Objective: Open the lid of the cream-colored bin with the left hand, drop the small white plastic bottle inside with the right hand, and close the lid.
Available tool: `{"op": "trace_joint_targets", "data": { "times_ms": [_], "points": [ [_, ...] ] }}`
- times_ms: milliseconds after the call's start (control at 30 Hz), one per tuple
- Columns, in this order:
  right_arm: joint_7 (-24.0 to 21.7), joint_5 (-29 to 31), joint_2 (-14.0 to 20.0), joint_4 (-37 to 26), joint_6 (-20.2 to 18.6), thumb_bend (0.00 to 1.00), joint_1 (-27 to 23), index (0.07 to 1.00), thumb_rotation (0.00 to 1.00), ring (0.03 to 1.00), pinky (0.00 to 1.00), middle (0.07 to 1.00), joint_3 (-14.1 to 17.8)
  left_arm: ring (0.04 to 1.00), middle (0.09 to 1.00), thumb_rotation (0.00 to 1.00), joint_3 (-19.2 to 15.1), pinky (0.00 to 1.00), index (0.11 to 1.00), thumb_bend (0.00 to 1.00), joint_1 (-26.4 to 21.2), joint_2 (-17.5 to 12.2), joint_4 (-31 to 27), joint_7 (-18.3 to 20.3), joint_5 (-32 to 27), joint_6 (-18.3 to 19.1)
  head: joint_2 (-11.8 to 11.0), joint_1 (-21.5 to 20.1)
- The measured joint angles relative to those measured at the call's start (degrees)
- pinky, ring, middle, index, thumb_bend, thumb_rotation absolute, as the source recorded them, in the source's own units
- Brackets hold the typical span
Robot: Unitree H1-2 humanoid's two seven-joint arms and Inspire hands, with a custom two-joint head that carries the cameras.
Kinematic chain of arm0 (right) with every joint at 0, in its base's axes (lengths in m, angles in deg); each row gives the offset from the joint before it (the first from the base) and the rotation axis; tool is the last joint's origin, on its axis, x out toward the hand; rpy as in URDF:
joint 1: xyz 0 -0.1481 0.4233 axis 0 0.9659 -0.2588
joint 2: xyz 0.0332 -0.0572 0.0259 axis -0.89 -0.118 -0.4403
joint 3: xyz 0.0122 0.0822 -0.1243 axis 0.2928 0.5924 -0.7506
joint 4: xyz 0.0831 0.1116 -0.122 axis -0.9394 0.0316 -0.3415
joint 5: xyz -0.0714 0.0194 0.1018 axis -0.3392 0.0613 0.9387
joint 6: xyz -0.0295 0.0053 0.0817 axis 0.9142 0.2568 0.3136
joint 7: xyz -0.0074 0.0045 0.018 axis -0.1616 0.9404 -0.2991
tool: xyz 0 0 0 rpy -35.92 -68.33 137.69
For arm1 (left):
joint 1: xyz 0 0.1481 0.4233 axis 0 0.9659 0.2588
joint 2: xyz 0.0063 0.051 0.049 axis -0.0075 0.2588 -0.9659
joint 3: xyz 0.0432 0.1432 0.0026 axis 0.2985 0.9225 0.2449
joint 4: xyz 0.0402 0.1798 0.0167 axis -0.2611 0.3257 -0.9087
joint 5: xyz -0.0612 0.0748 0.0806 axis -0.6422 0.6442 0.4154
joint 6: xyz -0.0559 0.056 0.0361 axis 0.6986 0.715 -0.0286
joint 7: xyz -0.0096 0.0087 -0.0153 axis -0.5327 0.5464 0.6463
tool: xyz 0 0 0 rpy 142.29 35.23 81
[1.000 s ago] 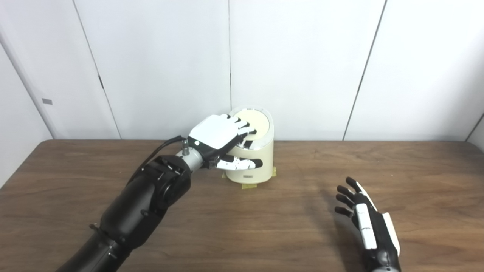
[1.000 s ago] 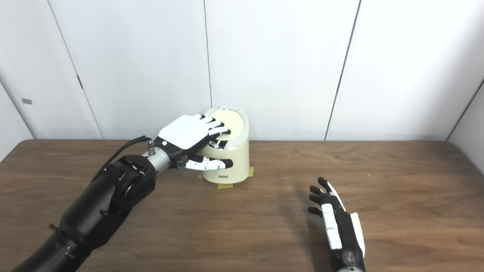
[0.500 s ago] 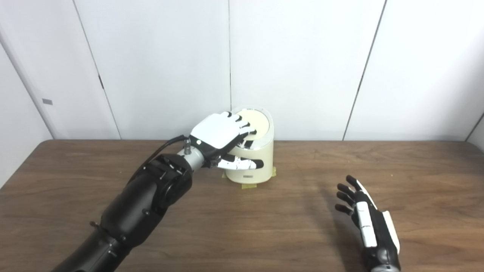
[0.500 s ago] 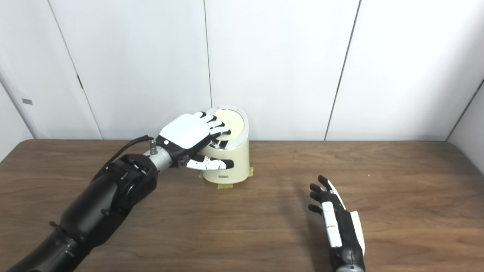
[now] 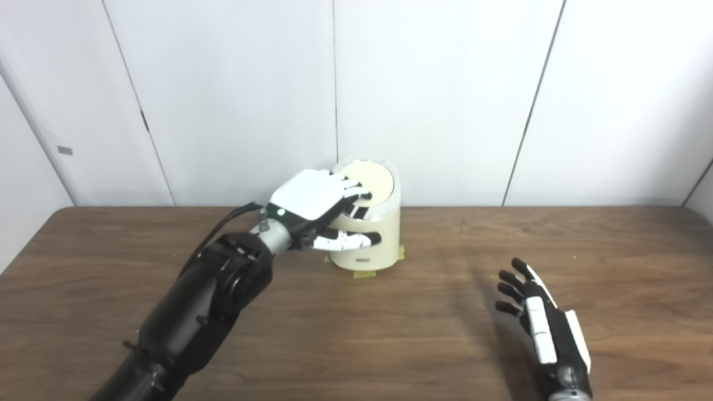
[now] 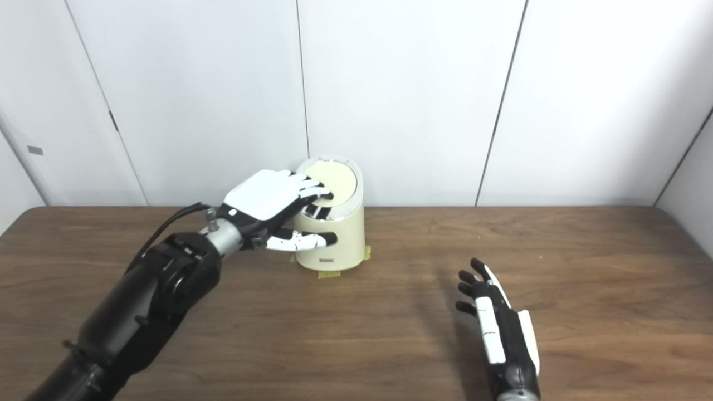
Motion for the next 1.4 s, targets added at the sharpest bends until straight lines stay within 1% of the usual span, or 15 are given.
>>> {"op": "trace_joint_targets", "data": {
  "times_ms": [133, 200, 267, 367, 500, 667, 733, 800, 867, 967, 1067, 1133, 1200, 1300, 1400],
  "points": [
    [-0.01, 0.06, 0.01, 0.06, 0.01, 0.50, 0.00, 0.904, 1.00, 0.833, 0.73, 0.845, 0.00, 0.895, 0.893, 0.82, -3.64, 0.85, 0.901, 0.46, 1.86, 0.85, -1.37, -2.10, -2.56, 0.13, 0.00, 0.00],
    [-0.01, 0.04, 0.01, 0.08, 0.02, 0.50, -0.04, 0.902, 1.00, 0.829, 0.73, 0.844, -0.04, 0.903, 0.909, 0.85, -5.83, 0.85, 0.917, 0.46, 2.21, 1.44, -2.42, -3.33, -4.86, 0.37, 0.00, 0.00],
    [0.00, 0.00, 0.00, 0.08, 0.03, 0.50, -0.04, 0.901, 1.00, 0.829, 0.73, 0.843, -0.04, 0.898, 0.912, 0.86, -8.31, 0.82, 0.920, 0.46, 2.70, 2.43, -4.13, -3.62, -7.71, 1.60, 0.00, -0.09],
    [0.00, 0.00, 0.00, 0.07, 0.03, 0.50, -0.06, 0.899, 1.00, 0.827, 0.73, 0.843, -0.04, 0.891, 0.920, 0.87, -10.58, 0.78, 0.925, 0.47, 3.63, 3.74, -6.04, -3.76, -11.24, 3.13, 0.00, 0.00],
    [-0.02, 0.20, 0.01, 0.07, 0.10, 0.50, -0.07, 0.896, 1.00, 0.828, 0.73, 0.843, 0.00, 0.916, 0.941, 0.91, -12.94, 0.79, 0.936, 0.47, 6.17, 4.98, -9.01, -3.63, -15.32, 6.14, 0.09, -0.09],
    [-0.03, 0.38, 0.01, -0.02, 0.21, 0.51, -0.03, 0.887, 1.00, 0.828, 0.72, 0.842, 0.09, 0.943, 0.952, 0.89, -17.12, 0.89, 0.935, 0.45, 10.37, 5.68, -13.27, -3.17, -23.76, 10.01, 0.35, -0.09],
    [-0.05, 0.42, -0.03, -0.24, 0.21, 0.52, -0.01, 0.884, 1.00, 0.827, 0.72, 0.842, 0.05, 0.931, 0.939, 0.93, -18.85, 0.89, 0.935, 0.45, 12.40, 6.33, -15.04, -3.08, -27.15, 12.13, 0.52, 0.00],
    [-0.06, 0.39, -0.01, -0.40, 0.21, 0.52, 0.02, 0.882, 1.00, 0.825, 0.72, 0.842, 0.02, 0.924, 0.932, 0.92, -19.71, 0.89, 0.930, 0.43, 14.84, 6.46, -16.65, -2.91, -30.53, 14.09, 0.53, 0.00],
    [-0.06, 0.40, 0.04, -0.45, 0.21, 0.52, 0.11, 0.879, 0.99, 0.828, 0.73, 0.842, 0.09, 0.919, 0.927, 0.88, -21.04, 0.89, 0.929, 0.41, 17.67, 6.90, -18.15, -2.78, -34.38, 15.74, 0.61, 0.00],
    [-0.17, 0.65, 0.12, -0.60, 0.21, 0.54, 0.41, 0.874, 0.98, 0.829, 0.73, 0.841, 0.24, 0.911, 0.922, 0.89, -23.65, 0.87, 0.929, 0.40, 21.25, 8.26, -20.01, -3.29, -40.04, 17.65, 0.79, 0.26],
    [-0.63, 1.53, 0.12, -0.80, 0.30, 0.53, 0.58, 0.870, 0.96, 0.830, 0.73, 0.841, 0.59, 0.913, 0.925, 0.92, -24.57, 0.88, 0.933, 0.41, 24.73, 8.85, -21.38, -3.96, -42.76, 18.41, 0.97, 0.44],
    [-0.71, 2.27, 0.12, -0.81, 0.46, 0.51, 0.60, 0.870, 0.96, 0.825, 0.73, 0.835, 0.99, 0.907, 0.927, 0.92, -24.56, 0.88, 0.936, 0.40, 26.27, 9.06, -21.69, -4.25, -43.89, 18.40, 0.97, 0.35],
    [-0.84, 2.59, 0.14, -0.82, 0.65, 0.52, 0.62, 0.871, 0.96, 0.825, 0.73, 0.839, 1.19, 0.909, 0.928, 0.91, -24.75, 0.88, 0.935, 0.40, 27.91, 9.57, -21.91, -5.31, -44.79, 18.38, 1.14, 0.26],
    [-1.02, 3.09, 0.34, -1.09, 0.73, 0.53, 0.97, 0.873, 0.96, 0.841, 0.74, 0.874, 1.40, 0.905, 0.922, 0.87, -25.80, 0.88, 0.927, 0.38, 31.15, 11.52, -23.43, -6.94, -47.25, 18.38, 1.49, 0.53],
    [-1.12, 3.09, 0.60, -1.85, 0.78, 0.55, 1.37, 0.870, 0.94, 0.848, 0.74, 0.888, 1.51, 0.915, 0.930, 0.89, -26.63, 0.89, 0.938, 0.35, 34.34, 14.27, -23.67, -9.22, -49.48, 18.28, 1.84, 0.62]
  ]
}}
